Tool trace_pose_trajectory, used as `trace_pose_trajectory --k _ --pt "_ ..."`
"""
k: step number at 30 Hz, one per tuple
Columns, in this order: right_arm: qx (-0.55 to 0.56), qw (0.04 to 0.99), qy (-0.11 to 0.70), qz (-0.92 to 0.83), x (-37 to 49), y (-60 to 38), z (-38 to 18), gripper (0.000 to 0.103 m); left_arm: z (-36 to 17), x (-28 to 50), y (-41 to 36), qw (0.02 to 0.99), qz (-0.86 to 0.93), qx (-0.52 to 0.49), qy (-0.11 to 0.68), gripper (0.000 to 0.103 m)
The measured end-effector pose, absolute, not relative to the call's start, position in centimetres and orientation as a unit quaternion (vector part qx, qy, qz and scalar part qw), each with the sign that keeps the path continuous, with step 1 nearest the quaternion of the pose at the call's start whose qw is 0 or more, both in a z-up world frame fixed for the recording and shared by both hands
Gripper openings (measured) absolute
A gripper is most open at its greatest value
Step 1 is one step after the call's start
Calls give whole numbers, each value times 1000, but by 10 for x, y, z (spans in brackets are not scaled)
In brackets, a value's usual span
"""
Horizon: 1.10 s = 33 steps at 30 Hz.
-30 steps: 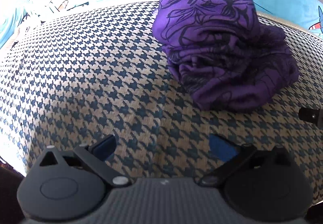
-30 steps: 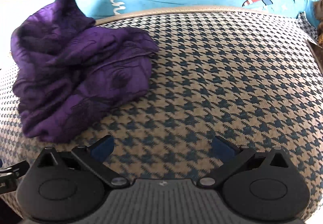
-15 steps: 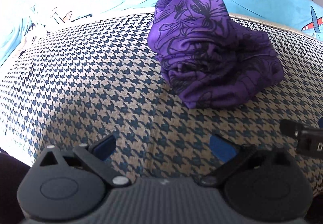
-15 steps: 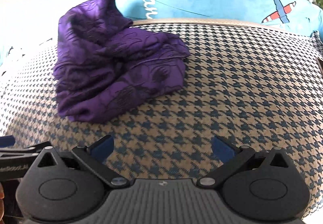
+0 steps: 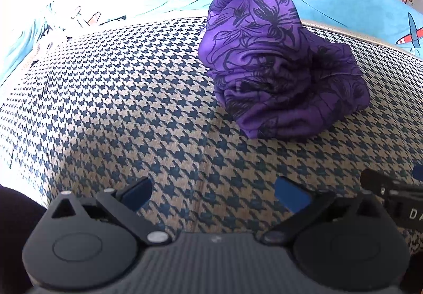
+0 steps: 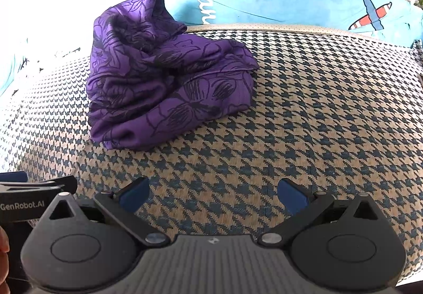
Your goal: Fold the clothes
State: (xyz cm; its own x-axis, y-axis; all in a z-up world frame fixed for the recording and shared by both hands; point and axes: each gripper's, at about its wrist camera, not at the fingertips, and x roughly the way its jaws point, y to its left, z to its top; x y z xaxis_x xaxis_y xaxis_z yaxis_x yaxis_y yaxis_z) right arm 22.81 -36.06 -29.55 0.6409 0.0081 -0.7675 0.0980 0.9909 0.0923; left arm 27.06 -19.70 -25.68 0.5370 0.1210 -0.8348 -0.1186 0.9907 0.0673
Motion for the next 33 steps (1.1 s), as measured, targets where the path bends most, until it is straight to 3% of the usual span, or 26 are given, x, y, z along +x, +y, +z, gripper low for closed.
trace_pose_trajectory --k 33 --pt "67 898 431 -52 225 -366 -297 103 -284 283 -205 881 40 11 471 103"
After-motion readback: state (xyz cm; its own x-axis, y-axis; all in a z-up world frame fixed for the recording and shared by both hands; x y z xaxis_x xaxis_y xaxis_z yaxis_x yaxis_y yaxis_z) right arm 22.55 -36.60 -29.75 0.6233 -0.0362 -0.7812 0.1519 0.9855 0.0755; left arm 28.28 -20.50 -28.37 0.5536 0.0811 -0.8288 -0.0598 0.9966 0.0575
